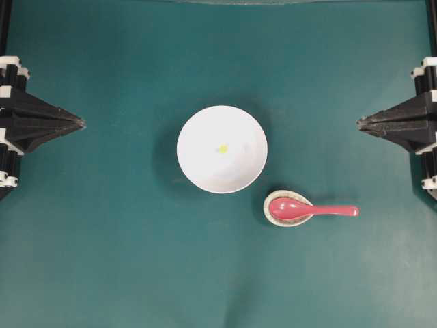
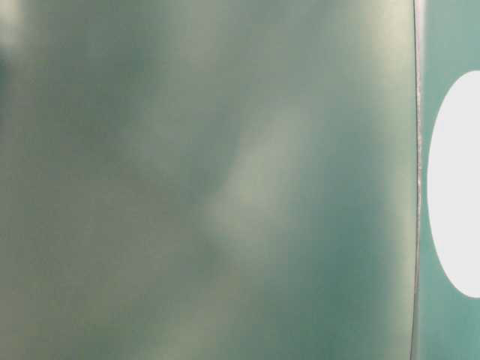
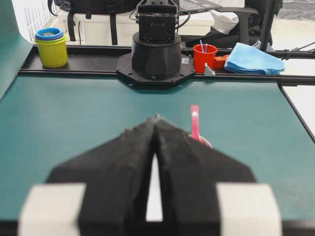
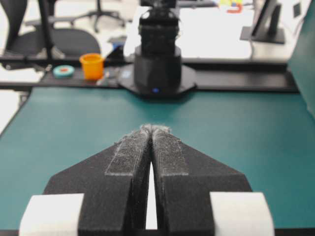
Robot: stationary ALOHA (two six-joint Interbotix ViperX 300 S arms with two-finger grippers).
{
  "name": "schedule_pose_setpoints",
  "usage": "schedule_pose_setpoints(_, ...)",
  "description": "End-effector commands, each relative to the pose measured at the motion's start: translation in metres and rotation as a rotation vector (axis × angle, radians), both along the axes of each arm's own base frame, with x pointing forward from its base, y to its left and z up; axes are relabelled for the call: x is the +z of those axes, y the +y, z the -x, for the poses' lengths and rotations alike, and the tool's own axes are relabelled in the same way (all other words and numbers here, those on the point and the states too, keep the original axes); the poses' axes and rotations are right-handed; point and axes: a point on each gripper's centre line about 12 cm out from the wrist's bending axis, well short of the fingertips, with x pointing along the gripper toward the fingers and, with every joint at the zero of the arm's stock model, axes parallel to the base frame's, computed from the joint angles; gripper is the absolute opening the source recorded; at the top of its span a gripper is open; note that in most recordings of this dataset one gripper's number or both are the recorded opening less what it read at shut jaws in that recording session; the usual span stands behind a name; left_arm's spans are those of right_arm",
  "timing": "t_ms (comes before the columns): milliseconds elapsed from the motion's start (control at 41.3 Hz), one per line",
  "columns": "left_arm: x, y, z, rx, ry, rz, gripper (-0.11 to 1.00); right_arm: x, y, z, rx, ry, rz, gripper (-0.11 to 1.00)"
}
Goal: Scoop the yellow hexagonal prism block from the bowl with a spoon using the right arm.
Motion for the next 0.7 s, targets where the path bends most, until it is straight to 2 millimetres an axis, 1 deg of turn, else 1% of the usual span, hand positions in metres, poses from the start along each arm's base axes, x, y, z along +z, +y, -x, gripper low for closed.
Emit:
schedule_pose_setpoints(0, 0.0088, -0.0008, -0.0027, -0.004, -0.015, 0.0, -0.01, 0.0101, 0.0003, -0.0013, 0.002, -0.029, -0.008, 0.0)
schedule_pose_setpoints(24, 0.01, -0.0008, -0.0031, -0.004, -0.018, 0.0, 0.0, 0.0108, -0.0001, -0.0022, 0.0, -0.031, -0.011, 0.0)
schedule_pose_setpoints(48, 0.01, -0.0008, -0.0031, -0.004, -0.018, 0.0, 0.07, 0.0106, 0.0002, -0.0025, 0.002, -0.031, -0.012, 0.0)
schedule_pose_setpoints(97, 0.01, -0.0008, -0.0031, -0.005, -0.018, -0.001, 0.04, 0.0113, -0.0001, -0.0025, 0.001, -0.032, -0.011, 0.0)
schedule_pose_setpoints(678, 0.0085, -0.0008, -0.0042, -0.004, -0.011, 0.0, 0.04, 0.0094, -0.0008, -0.0047, -0.004, -0.031, -0.044, 0.01)
